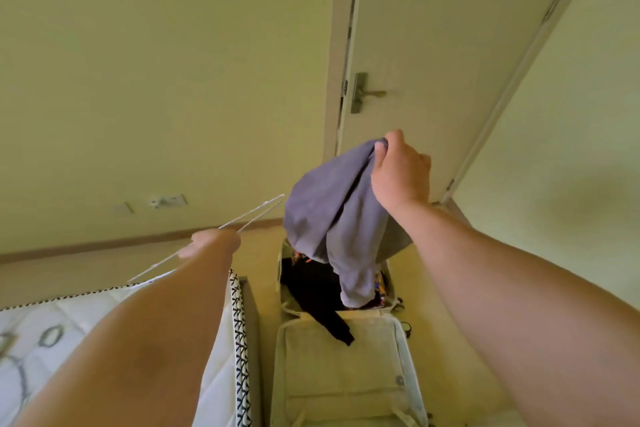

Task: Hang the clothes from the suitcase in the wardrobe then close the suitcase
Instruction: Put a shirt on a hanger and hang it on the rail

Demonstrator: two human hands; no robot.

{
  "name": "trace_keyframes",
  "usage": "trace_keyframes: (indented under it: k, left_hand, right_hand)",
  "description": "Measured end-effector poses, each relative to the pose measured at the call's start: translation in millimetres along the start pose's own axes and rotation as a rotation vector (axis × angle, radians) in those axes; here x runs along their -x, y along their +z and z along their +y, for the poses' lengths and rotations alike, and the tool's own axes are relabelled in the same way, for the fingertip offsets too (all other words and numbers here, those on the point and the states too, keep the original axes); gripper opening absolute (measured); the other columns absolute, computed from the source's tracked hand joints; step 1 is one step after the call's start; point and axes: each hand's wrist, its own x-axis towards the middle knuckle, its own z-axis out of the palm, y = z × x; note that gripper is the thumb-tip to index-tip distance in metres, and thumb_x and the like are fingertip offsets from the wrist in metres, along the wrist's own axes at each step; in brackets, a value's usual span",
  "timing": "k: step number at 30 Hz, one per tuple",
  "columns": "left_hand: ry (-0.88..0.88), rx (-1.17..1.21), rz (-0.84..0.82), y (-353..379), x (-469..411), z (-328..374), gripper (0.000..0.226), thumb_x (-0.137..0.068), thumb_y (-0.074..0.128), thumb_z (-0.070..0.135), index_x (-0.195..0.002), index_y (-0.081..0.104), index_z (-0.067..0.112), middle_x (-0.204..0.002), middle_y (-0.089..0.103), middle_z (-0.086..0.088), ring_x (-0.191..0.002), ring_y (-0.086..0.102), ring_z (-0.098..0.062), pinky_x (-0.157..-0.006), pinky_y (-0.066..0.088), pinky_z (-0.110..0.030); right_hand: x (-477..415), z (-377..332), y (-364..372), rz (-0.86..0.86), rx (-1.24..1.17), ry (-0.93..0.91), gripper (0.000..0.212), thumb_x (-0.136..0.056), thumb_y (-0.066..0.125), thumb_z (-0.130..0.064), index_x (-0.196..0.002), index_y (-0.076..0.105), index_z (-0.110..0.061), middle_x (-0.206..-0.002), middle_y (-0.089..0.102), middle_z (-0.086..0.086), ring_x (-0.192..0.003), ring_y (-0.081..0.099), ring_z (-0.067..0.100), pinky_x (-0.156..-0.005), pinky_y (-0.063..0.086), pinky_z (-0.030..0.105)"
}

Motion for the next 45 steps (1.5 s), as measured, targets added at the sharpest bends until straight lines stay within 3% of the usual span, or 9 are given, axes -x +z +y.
trace_keyframes:
  k: [5, 9, 12, 16, 21, 29, 36, 40, 45]
  left_hand:
    - [0.376, -0.029, -0.057, -44.3, 160.6, 15.5, 0.043, -0.099, 0.058, 0.020, -0.140, 0.057, 0.009, -0.142, 0.058, -0.008, -0.129, 0.057, -0.025, -0.073, 0.053, -0.018]
    - [0.447, 0.148, -0.268, -32.0, 204.7, 28.6, 0.066, -0.085, 0.079, 0.028, -0.142, 0.052, 0.007, -0.146, 0.054, -0.007, -0.133, 0.053, -0.027, -0.106, 0.046, -0.034]
    - [0.498, 0.170, -0.393, -12.8, 221.7, 29.0, 0.082, -0.076, 0.090, 0.030, -0.141, 0.048, 0.003, -0.138, 0.057, -0.011, -0.125, 0.057, -0.031, -0.094, 0.042, -0.036]
    - [0.589, 0.347, -0.358, -18.9, 239.5, 45.3, 0.041, -0.093, 0.072, 0.025, -0.122, 0.059, -0.002, -0.111, 0.063, -0.012, -0.093, 0.061, -0.025, -0.085, 0.052, -0.041]
    - [0.654, 0.451, -0.273, -60.3, 254.8, 79.0, 0.045, -0.099, 0.061, 0.033, -0.129, 0.061, 0.000, -0.129, 0.064, -0.018, -0.121, 0.060, -0.033, -0.102, 0.046, -0.044]
    - [0.693, 0.655, -0.305, -87.8, 281.4, 125.3, 0.018, -0.100, 0.061, 0.030, -0.087, 0.066, 0.019, -0.093, 0.067, -0.006, -0.088, 0.062, -0.023, -0.085, 0.049, -0.032]
    - [0.701, 0.691, -0.366, -78.5, 306.3, 137.7, 0.020, -0.099, 0.060, 0.019, -0.081, 0.065, 0.014, -0.079, 0.066, -0.010, -0.073, 0.061, -0.023, -0.066, 0.052, -0.031]
    - [0.753, 0.623, -0.366, -77.6, 318.3, 134.9, 0.016, -0.096, 0.061, 0.024, -0.081, 0.064, 0.019, -0.076, 0.057, -0.005, -0.065, 0.049, -0.020, -0.057, 0.044, -0.031]
    - [0.772, 0.557, -0.351, -89.1, 305.6, 125.2, 0.019, -0.089, 0.055, 0.016, -0.091, 0.073, 0.021, -0.088, 0.070, 0.001, -0.062, 0.035, -0.015, -0.065, 0.032, -0.027]
  right_hand:
    - [-11.5, -8.6, -44.0, -0.006, -0.340, 0.096, 0.023, -0.109, 0.030, -0.031, -0.110, 0.044, -0.013, -0.077, 0.051, -0.002, -0.076, 0.049, 0.031, -0.068, 0.034, 0.036]
    - [-16.5, -15.4, -57.2, 0.015, -0.496, 0.154, 0.018, -0.109, 0.031, -0.033, -0.104, 0.042, -0.020, -0.084, 0.054, 0.001, -0.081, 0.053, 0.030, -0.071, 0.038, 0.035]
    - [-18.3, -19.9, -63.0, 0.008, -0.555, 0.144, 0.019, -0.109, 0.032, -0.033, -0.106, 0.045, -0.019, -0.086, 0.056, 0.002, -0.082, 0.054, 0.031, -0.070, 0.037, 0.034]
    - [-21.0, -15.9, -69.4, -0.009, -0.385, 0.126, 0.025, -0.108, 0.030, -0.034, -0.110, 0.047, -0.016, -0.087, 0.057, 0.004, -0.080, 0.054, 0.031, -0.070, 0.038, 0.036]
    - [-18.0, 16.4, -66.8, -0.073, -0.178, 0.213, 0.020, -0.103, 0.040, -0.035, -0.109, 0.046, -0.017, -0.093, 0.062, 0.008, -0.080, 0.056, 0.032, -0.068, 0.040, 0.035]
    - [3.2, 31.0, -42.9, -0.353, 0.031, 0.135, 0.022, -0.091, 0.051, -0.027, -0.111, 0.049, -0.017, -0.107, 0.060, 0.006, -0.094, 0.060, 0.031, -0.078, 0.051, 0.038]
    - [16.6, -13.9, -34.4, -0.641, -0.317, -0.036, 0.053, -0.078, 0.056, -0.072, -0.093, 0.065, -0.022, -0.084, 0.069, -0.005, -0.078, 0.064, 0.015, -0.067, 0.049, 0.033]
    - [14.2, -28.7, -26.1, -0.540, -0.285, 0.091, 0.027, -0.096, 0.051, -0.018, -0.115, 0.063, -0.003, -0.112, 0.069, 0.015, -0.102, 0.064, 0.033, -0.074, 0.043, 0.029]
    - [-3.0, -23.1, -37.8, -0.438, -0.469, 0.309, 0.035, -0.099, 0.039, -0.014, -0.120, 0.063, -0.001, -0.113, 0.066, 0.019, -0.098, 0.061, 0.033, -0.081, 0.044, 0.032]
